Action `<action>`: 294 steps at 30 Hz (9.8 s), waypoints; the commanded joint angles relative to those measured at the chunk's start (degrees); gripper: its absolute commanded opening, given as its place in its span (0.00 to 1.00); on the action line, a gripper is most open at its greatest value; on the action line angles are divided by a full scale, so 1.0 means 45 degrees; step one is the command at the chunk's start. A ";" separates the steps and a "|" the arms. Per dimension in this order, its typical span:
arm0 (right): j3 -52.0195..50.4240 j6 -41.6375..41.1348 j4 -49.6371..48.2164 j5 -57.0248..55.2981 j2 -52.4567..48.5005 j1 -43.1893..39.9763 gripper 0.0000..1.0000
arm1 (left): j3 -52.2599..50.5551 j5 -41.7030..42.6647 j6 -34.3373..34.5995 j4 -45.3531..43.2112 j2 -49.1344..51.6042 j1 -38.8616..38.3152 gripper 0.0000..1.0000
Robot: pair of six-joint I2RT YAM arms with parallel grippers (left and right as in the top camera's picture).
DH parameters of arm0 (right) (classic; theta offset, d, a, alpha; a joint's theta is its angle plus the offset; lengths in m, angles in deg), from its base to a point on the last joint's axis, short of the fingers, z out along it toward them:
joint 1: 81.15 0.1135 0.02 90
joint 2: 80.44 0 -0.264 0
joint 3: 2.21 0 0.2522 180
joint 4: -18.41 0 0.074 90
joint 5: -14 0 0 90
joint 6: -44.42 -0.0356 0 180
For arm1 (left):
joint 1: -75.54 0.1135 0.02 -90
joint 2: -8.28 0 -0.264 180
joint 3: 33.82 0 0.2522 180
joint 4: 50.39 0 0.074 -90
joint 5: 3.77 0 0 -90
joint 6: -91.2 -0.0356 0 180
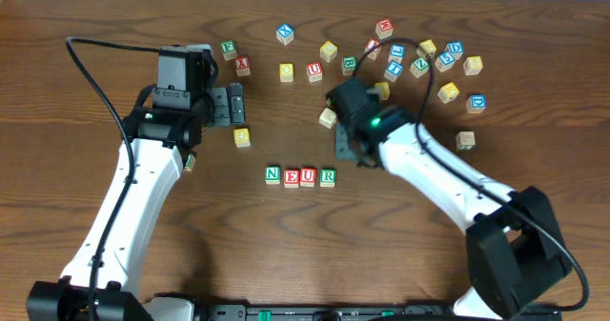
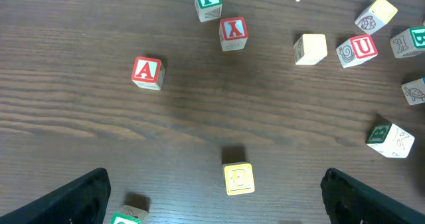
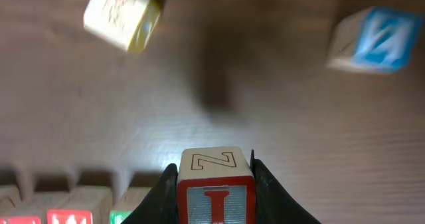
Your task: Spell out NEURIPS
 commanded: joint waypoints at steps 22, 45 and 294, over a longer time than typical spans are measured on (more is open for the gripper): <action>-0.1603 -0.1273 -0.0942 -0.0374 0.0175 0.0709 0.06 | 0.0306 -0.0068 -0.0121 -0.0005 -0.0209 0.0053 1.00; -0.2137 -0.1520 -0.1190 -0.0471 0.0175 0.1627 0.08 | 0.0306 -0.0068 -0.0121 -0.0005 -0.0209 0.0053 1.00; 0.7698 0.7096 0.1642 0.2603 -0.3429 -0.3682 0.66 | 0.0306 -0.0068 -0.0121 -0.0005 -0.0209 0.0053 1.00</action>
